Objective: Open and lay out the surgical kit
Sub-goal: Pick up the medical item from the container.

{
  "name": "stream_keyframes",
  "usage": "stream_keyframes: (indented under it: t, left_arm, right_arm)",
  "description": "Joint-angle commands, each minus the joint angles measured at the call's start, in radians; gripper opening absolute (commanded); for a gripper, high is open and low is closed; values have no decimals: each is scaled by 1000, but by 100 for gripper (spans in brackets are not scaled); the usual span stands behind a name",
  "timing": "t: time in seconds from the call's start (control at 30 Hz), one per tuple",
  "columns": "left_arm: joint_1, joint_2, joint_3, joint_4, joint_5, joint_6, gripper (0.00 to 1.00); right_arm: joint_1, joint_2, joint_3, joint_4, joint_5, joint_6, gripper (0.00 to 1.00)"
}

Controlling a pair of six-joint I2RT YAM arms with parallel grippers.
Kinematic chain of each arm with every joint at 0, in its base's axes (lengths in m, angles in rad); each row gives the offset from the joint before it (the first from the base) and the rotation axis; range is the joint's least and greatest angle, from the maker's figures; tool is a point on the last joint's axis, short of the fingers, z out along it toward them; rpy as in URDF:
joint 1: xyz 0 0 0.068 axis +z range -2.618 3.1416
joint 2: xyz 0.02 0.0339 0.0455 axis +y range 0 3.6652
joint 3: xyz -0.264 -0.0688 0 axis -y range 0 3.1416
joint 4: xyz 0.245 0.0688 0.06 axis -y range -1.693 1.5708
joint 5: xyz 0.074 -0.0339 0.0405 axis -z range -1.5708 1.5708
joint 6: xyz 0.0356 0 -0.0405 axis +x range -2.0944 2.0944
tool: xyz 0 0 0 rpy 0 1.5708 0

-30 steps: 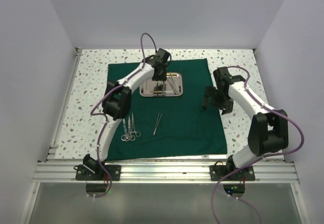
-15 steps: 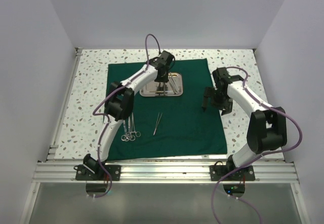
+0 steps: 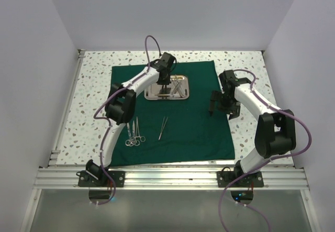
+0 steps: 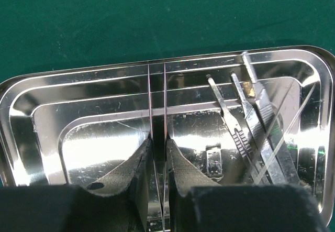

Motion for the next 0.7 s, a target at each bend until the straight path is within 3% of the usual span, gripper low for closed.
stream_keyframes:
  t: [0.0,0.1,0.27,0.67]
  left_arm:
    - [17,27,-60,-73,35,-19,20]
    - [17,30,-75,-72,35,-14,19]
    - [17,27,-84,-73,40,-4,0]
    - [11,-178,-79,-96,12,-11,0]
  right_arm:
    - [0,3,36,11,-4,-17,93]
    - [0,2,36,11,-3,-17,93]
    - [0,2,36,11,-6,-14,93]
    - [0,0,44,14,-29,-12,93]
